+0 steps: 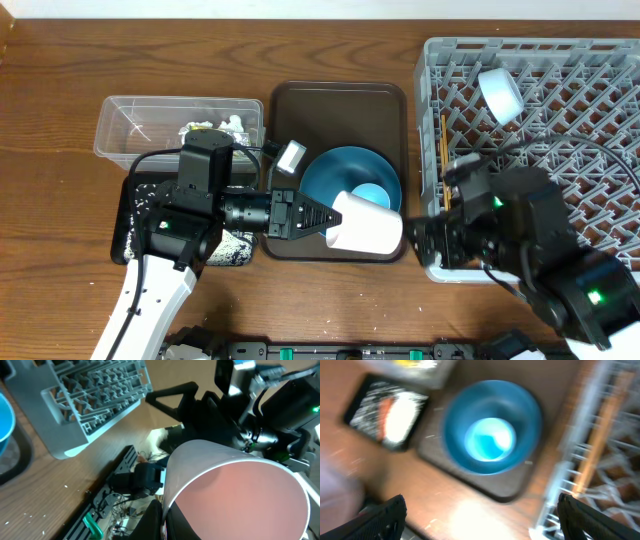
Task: Sort waste into correct bins and load items into the dishwasher rack
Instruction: 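Carry the pink cup right toward the rack, holding it sideways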
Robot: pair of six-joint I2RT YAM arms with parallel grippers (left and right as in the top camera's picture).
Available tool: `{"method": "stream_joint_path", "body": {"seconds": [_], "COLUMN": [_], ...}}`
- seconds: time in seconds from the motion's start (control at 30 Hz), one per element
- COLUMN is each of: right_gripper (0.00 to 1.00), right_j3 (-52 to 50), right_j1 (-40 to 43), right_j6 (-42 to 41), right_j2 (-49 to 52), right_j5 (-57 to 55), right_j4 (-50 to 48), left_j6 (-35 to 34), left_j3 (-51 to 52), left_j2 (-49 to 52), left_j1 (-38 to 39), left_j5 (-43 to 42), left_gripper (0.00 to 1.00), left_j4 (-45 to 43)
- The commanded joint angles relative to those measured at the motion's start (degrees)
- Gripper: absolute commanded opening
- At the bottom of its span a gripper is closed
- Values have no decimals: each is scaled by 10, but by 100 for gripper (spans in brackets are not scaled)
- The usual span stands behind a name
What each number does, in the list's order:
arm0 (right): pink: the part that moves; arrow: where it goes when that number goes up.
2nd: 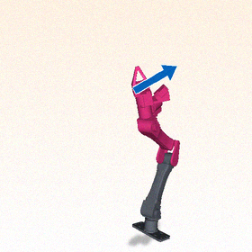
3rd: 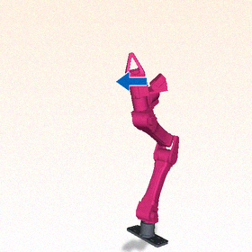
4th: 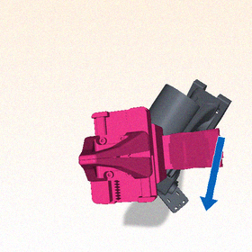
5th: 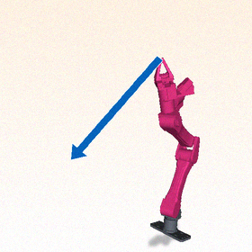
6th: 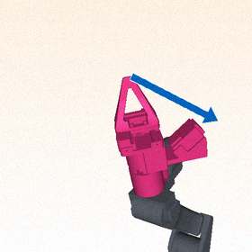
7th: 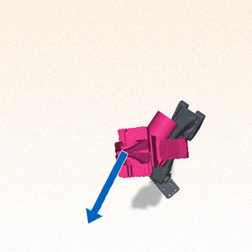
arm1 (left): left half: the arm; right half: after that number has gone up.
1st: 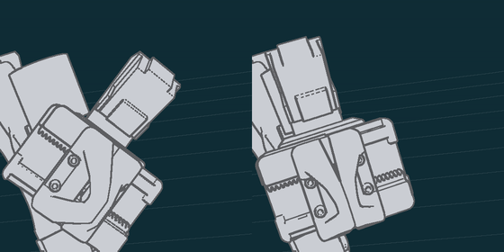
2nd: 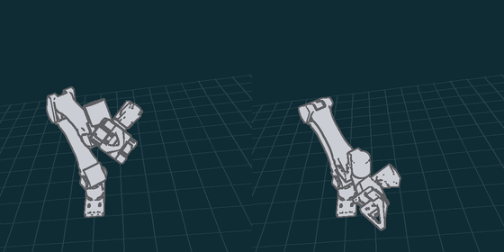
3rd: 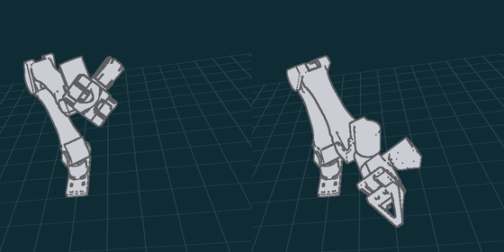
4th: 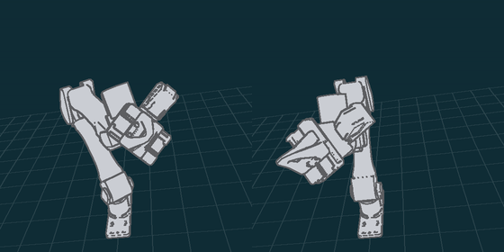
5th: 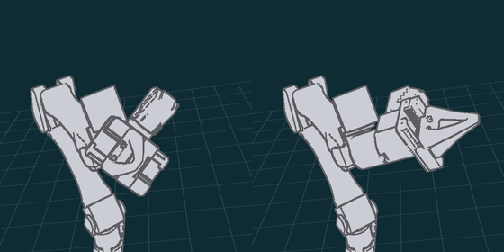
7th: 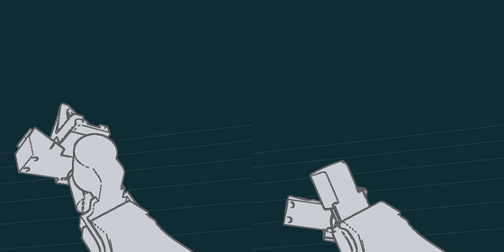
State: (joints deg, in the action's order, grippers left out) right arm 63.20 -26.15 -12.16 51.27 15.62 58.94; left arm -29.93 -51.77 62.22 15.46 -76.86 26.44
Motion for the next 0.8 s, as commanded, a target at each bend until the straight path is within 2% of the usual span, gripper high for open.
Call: {"method": "stream_joint_path", "body": {"seconds": [0.0, 0.17, 0.3, 0.43, 0.53, 0.77], "right_gripper": [95, 99, 99, 99, 99, 98], "right_j3": [24, 32, 32, 31, 27, 22], "right_j1": [3, 3, 3, 3, 3, 3], "right_j6": [42, 61, 68, 118, 150, 162], "right_j2": [-50, -127, -165, -165, -157, -127], "right_j5": [99, 100, 124, 190, 189, 189], "right_j4": [12, 54, 69, 65, 61, 38], "left_j6": [8, 7, 7, -19, -29, -30], "left_j3": [-1, -1, -1, -1, -1, -1], "left_j2": [-1, -1, -1, -1, -2, -2], "left_j1": [-3, -3, -3, -3, 3, 30], "left_j5": [-31, -31, -31, -35, -52, -65], "left_gripper": [6, 6, 6, 6, 6, 6], "left_j4": [-11, -34, -36, -36, -39, -49]}}
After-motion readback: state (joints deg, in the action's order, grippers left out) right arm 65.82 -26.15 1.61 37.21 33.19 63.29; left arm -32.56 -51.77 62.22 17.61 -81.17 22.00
